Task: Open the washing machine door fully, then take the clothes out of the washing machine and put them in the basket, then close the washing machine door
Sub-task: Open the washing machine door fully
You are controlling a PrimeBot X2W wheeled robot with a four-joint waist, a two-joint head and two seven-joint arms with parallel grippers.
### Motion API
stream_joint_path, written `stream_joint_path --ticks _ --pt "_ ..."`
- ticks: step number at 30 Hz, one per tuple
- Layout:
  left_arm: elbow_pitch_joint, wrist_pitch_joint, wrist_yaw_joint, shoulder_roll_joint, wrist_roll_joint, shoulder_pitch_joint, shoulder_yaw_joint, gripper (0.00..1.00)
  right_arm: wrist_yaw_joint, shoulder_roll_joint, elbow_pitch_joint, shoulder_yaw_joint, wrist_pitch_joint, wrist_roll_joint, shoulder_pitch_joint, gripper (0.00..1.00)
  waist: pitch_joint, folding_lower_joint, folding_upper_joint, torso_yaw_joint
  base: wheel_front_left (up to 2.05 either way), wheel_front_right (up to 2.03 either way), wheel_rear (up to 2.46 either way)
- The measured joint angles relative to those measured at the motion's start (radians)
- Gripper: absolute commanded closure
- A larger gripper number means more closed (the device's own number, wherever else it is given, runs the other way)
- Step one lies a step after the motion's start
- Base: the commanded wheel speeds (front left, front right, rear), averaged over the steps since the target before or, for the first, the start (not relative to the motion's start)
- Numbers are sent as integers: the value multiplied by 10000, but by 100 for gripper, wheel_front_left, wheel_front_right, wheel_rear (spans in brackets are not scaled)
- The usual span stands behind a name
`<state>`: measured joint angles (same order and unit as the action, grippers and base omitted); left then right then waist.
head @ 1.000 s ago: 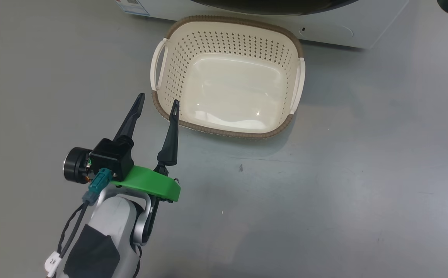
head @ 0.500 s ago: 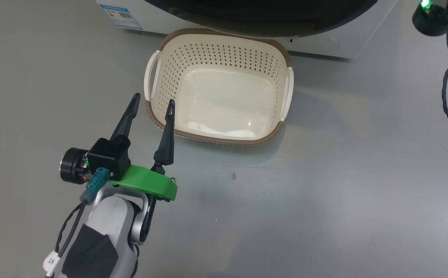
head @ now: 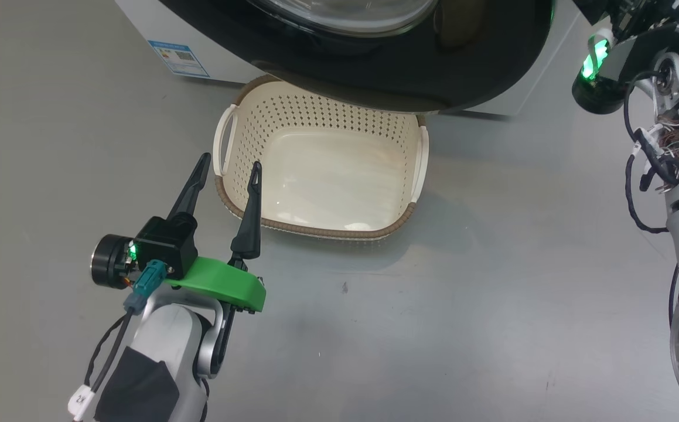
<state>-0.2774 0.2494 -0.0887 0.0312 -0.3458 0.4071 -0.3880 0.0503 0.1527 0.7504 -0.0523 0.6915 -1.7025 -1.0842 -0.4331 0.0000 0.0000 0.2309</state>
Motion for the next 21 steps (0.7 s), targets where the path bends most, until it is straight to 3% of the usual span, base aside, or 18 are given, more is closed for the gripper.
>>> stream_joint_path --ticks 21 --pt "-460 27 38 8 150 -717 -98 0 456 -594 244 -585 882 -297 1554 100 1242 0 0 -255 0 0 0"
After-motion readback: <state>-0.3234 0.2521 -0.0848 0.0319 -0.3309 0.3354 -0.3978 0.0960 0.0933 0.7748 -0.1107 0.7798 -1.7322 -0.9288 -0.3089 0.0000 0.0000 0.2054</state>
